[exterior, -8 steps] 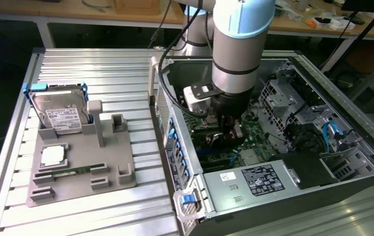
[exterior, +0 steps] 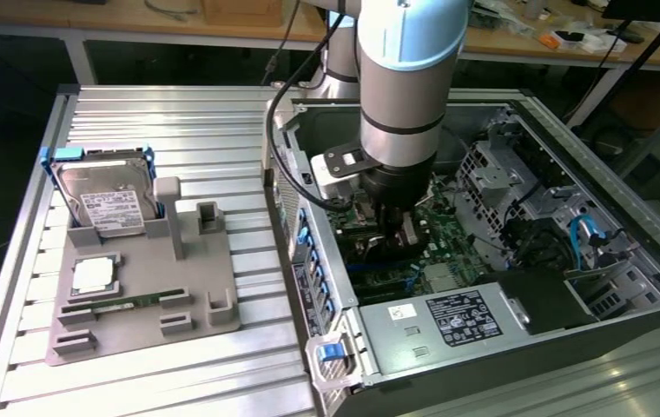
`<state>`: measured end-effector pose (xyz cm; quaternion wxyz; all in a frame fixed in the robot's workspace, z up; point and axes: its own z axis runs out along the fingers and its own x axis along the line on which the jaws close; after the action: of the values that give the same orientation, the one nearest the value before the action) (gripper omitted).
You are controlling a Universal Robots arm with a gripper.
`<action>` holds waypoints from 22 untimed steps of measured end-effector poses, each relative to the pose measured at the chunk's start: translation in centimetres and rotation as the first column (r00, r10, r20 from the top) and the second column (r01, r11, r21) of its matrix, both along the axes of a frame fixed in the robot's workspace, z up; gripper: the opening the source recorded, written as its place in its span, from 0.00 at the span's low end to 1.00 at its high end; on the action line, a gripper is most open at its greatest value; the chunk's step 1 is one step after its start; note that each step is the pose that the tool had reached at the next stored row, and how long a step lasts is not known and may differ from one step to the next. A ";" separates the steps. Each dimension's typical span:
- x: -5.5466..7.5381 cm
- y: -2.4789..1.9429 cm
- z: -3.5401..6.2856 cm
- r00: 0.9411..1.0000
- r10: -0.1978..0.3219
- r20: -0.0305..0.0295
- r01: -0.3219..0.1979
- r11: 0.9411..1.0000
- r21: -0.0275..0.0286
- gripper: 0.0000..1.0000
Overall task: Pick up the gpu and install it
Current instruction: 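Insert the gpu into the slot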
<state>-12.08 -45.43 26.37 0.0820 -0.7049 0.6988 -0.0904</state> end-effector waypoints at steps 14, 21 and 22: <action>0.0 0.25 -0.12 1.000 -0.003 0.000 0.003 1.000 0.019 0.27; 0.0 0.29 -0.16 1.000 -0.004 0.000 0.004 1.000 0.020 0.27; 0.0 0.27 -0.16 1.000 -0.004 0.000 0.004 1.000 0.020 0.27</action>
<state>-12.12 -45.16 26.20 0.0890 -0.7025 0.7012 -0.0834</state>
